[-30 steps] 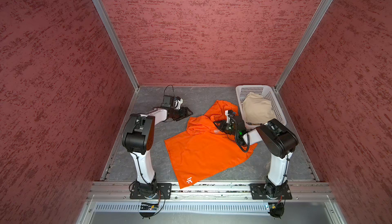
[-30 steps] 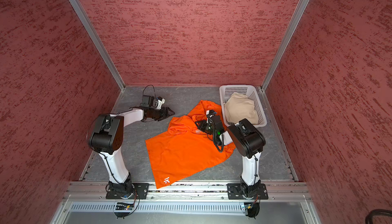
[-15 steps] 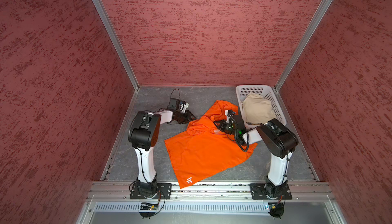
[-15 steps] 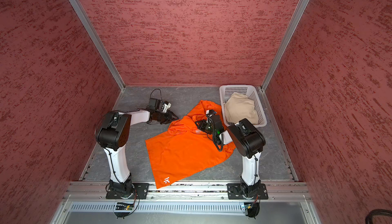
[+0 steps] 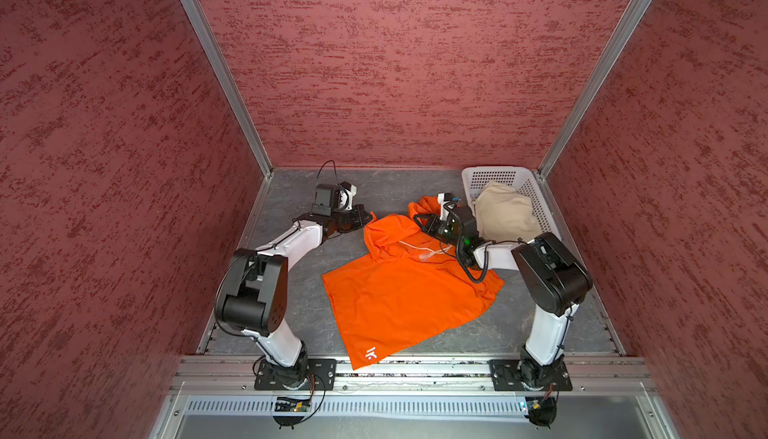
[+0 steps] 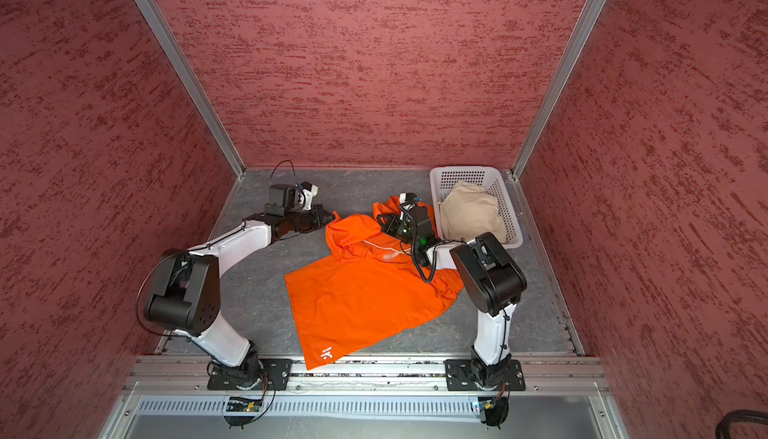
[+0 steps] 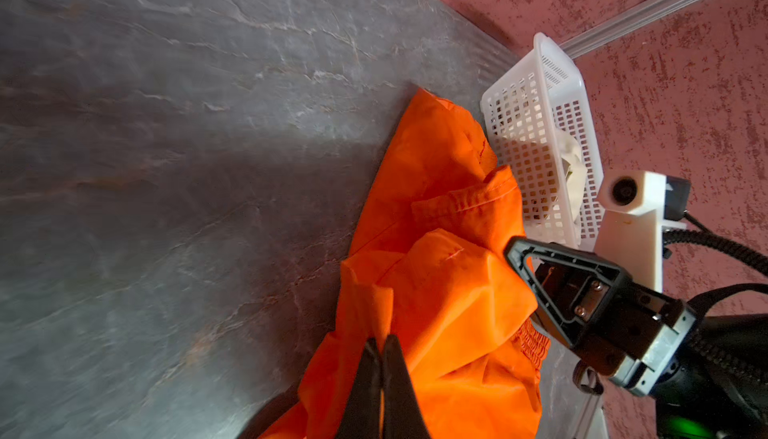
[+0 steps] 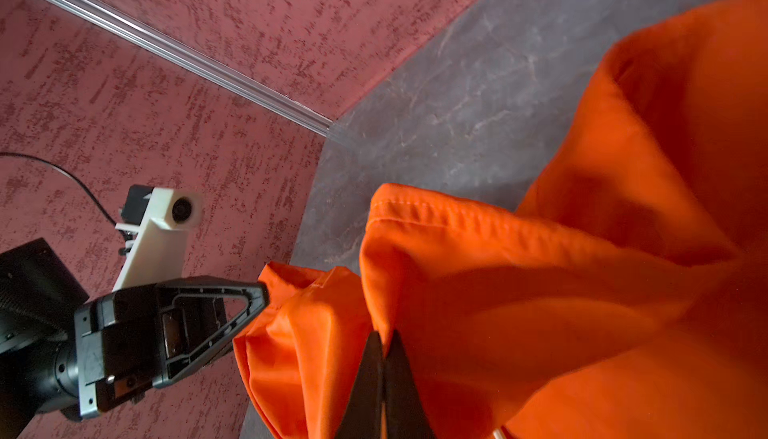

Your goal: Fold and stack the shorts

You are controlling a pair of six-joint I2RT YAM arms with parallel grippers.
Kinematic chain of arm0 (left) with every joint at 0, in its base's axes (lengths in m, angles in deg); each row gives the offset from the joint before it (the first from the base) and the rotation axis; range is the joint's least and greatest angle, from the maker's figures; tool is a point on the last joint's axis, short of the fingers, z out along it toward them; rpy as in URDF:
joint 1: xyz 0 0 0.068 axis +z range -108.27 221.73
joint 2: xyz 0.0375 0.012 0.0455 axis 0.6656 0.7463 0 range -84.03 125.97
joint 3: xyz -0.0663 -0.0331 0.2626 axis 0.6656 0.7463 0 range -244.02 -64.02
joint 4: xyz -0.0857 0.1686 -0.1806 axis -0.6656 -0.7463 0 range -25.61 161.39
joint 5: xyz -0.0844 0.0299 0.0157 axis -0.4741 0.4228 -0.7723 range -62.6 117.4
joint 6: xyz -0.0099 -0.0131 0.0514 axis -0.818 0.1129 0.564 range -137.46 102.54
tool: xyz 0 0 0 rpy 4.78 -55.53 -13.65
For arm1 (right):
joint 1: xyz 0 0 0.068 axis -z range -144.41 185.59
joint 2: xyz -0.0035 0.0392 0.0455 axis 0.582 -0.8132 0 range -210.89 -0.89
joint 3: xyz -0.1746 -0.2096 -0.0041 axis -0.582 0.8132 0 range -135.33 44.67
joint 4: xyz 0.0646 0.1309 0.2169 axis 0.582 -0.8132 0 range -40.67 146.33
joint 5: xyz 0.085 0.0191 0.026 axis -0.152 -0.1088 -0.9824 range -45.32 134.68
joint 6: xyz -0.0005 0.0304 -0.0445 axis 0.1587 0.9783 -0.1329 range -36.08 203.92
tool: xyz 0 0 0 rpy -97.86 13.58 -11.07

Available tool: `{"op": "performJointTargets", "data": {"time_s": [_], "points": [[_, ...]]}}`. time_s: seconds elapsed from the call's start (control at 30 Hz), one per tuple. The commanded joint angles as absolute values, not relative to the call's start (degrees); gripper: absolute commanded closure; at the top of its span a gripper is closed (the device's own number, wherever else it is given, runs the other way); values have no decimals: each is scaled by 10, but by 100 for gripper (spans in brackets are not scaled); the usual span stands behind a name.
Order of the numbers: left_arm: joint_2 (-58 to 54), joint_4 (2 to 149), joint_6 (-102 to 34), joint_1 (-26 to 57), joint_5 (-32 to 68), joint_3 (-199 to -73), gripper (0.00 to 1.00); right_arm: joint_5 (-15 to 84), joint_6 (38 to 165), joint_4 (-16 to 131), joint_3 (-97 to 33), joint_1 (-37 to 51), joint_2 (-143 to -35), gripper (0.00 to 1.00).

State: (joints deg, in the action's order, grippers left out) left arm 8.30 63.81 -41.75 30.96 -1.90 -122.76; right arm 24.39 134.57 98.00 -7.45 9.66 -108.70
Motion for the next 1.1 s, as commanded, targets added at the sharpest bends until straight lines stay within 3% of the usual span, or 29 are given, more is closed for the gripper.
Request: {"op": "performJointTargets", "data": {"time_s": [0.0,0.33,0.4,0.5,0.57,0.63,0.8,1.07], "points": [[42,640,-416,323,57,-1179,100,250,1325,949,-116,97,-1091,100],[-123,679,-505,329,243,-988,98,189,1274,859,-334,70,-1249,96],[-133,664,-532,333,278,-964,91,180,1267,834,-387,64,-1290,82],[-130,616,-556,339,287,-959,66,173,1259,801,-440,61,-1325,58],[-141,596,-564,338,294,-953,54,181,1246,792,-442,61,-1319,52],[-162,581,-566,339,304,-950,46,194,1218,768,-435,61,-1299,51],[-187,580,-546,349,296,-974,44,237,1149,674,-401,62,-1247,52],[-39,619,-520,341,216,-1072,48,289,1116,564,-344,66,-1223,57]]}}
